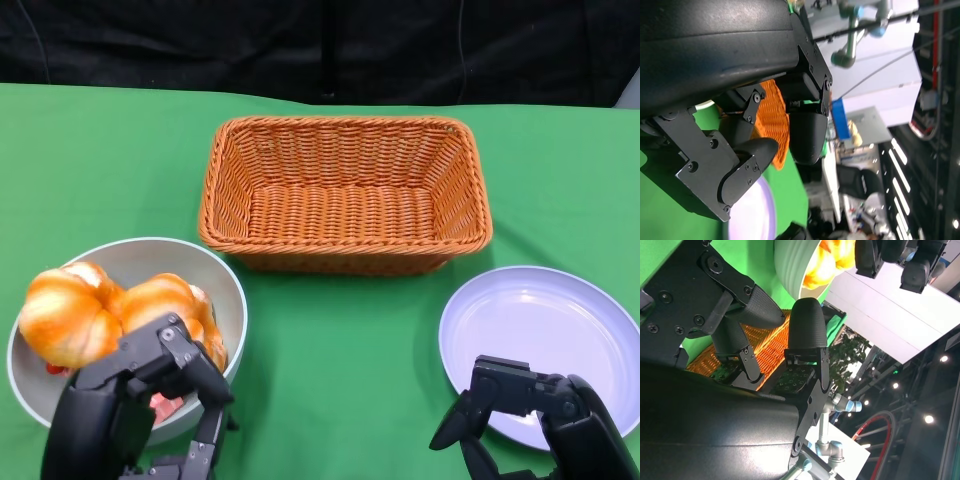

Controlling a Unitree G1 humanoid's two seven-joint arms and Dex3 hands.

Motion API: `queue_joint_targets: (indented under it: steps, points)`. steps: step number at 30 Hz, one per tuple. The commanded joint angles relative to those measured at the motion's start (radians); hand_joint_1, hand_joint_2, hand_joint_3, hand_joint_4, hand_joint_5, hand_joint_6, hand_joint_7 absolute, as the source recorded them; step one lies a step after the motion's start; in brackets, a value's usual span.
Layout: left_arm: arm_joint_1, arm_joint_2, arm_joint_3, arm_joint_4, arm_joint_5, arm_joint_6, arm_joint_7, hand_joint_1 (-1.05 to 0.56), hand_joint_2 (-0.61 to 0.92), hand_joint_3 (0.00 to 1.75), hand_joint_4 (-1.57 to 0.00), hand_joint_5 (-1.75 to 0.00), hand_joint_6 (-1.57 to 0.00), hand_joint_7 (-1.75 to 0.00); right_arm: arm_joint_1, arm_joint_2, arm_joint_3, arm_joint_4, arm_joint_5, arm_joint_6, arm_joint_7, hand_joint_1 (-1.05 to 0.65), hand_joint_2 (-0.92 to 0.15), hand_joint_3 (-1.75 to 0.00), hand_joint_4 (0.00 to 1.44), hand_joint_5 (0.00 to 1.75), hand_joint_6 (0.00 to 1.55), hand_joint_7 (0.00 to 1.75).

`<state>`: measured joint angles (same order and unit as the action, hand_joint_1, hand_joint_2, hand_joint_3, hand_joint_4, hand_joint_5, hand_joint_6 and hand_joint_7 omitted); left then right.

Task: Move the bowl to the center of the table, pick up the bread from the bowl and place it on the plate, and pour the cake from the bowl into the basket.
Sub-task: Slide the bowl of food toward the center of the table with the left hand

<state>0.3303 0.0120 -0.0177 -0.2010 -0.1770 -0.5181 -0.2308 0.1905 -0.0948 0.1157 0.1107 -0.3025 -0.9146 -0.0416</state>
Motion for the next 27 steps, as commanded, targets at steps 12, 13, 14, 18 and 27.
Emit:
queue_joint_targets:
  steps: [12, 13, 14, 18, 27]
  points:
    - [-0.100, 0.023, 0.160, 0.011, 0.133, -0.031, 0.143, -0.32, 0.45, 1.05, -0.39, -1.16, -0.36, -0.94, -0.004, -0.006, -0.006, -0.005, -0.002, 0.000, -0.012, -0.13, -0.22, -1.57, 0.84, 1.60, 0.85, 1.23]
    - [-0.103, 0.027, 0.168, 0.008, 0.127, -0.026, 0.142, -0.32, 0.44, 1.06, -0.35, -1.16, -0.36, -0.89, -0.003, -0.006, -0.006, -0.006, -0.002, 0.003, -0.012, -0.13, -0.21, -1.57, 0.84, 1.60, 0.85, 1.23]
    - [-0.109, 0.033, 0.179, 0.006, 0.127, -0.023, 0.144, -0.32, 0.43, 1.06, -0.33, -1.15, -0.36, -0.86, -0.003, -0.006, -0.006, -0.007, -0.003, 0.004, -0.012, -0.13, -0.21, -1.57, 0.84, 1.60, 0.85, 1.23]
    - [-0.133, 0.057, 0.224, -0.001, 0.147, 0.002, 0.163, -0.37, 0.40, 1.07, -0.15, -1.14, -0.26, -0.73, -0.003, -0.005, -0.005, -0.008, -0.002, 0.004, -0.011, -0.13, -0.21, -1.57, 0.84, 1.60, 0.85, 1.23]
    - [-0.176, 0.109, 0.350, 0.040, 0.350, 0.044, 0.312, -0.47, 0.61, 0.75, 0.00, -0.82, -0.10, -0.60, -0.009, 0.003, 0.000, 0.000, -0.012, 0.001, -0.016, -0.13, -0.21, -1.57, 0.84, 1.61, 0.85, 1.23]
